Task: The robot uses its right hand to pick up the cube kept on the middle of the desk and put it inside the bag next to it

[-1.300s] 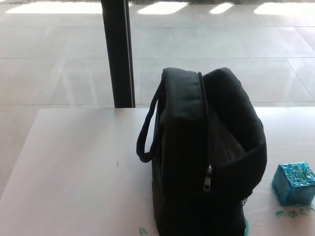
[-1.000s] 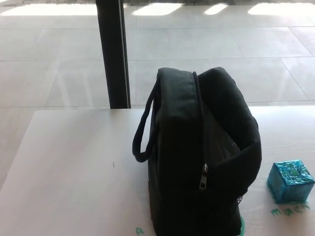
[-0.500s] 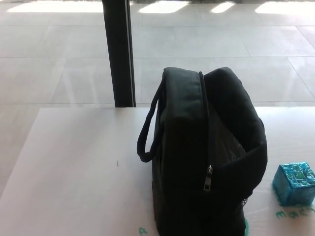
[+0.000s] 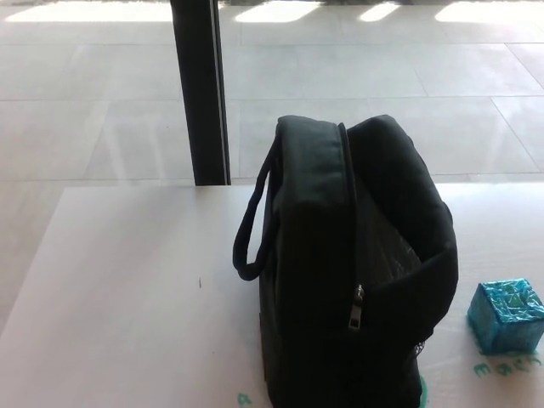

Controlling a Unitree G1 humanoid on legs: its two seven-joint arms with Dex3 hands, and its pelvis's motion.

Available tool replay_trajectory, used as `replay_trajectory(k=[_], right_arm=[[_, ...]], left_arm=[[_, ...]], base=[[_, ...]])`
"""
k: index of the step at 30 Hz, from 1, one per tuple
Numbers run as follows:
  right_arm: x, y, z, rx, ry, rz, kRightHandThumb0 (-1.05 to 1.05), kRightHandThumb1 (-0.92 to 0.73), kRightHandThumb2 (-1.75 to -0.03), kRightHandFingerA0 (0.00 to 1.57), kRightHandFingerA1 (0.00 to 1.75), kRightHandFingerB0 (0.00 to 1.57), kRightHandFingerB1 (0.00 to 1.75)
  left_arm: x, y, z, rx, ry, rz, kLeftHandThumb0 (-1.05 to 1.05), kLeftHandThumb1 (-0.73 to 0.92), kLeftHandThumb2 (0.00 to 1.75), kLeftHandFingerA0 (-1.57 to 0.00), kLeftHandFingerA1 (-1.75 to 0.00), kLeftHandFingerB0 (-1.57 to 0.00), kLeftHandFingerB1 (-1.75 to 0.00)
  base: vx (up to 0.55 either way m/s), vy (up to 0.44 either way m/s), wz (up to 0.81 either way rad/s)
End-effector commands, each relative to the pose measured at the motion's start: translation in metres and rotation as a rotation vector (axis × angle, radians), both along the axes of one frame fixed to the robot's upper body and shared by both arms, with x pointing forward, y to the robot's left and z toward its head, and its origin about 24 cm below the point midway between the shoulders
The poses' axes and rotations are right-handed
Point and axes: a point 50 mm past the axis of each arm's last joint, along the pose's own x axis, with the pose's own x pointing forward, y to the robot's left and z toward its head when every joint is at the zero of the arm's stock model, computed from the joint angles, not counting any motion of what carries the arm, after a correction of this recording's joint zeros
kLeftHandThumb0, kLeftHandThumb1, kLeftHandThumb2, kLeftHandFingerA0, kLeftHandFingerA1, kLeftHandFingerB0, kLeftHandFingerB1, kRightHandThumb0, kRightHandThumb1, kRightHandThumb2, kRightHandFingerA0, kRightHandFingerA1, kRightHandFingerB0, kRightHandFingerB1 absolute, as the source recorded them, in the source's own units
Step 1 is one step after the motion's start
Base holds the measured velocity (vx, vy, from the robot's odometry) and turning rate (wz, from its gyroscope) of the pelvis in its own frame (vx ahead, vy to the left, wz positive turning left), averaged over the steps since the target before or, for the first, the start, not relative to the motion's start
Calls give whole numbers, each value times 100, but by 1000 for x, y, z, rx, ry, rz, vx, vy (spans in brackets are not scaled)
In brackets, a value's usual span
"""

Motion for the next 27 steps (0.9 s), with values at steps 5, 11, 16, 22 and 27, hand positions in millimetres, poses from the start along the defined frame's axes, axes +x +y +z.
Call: replay_trajectory(k=[5,11,16,22,27], right_arm=[[47,49,43,-146,3,289,-98,-65,-95,0,8,0,0],[60,89,14,-275,132,439,-83,-56,-97,3,45,6,13],[60,123,-14,-436,266,621,-87,-57,-98,1,22,3,13],[60,147,-34,-547,355,734,-88,-61,-98,0,16,0,8],[68,161,-47,-613,385,788,-89,-61,-100,0,16,0,12]], left_arm=[[-5,8,0,13,22,2,-75,59,57,-14,-53,-20,-41],[-6,9,0,8,27,-4,-74,59,57,-12,-50,-18,-41],[-7,9,1,3,31,-11,-41,30,94,-4,-54,0,-49],[-7,9,1,21,33,-22,-76,60,58,-12,-51,-19,-41],[-6,10,0,5,40,-7,-73,59,58,-12,-50,-19,-41]], base=[[0,0,0],[0,0,0],[0,0,0],[0,0,0],[0,0,0]])
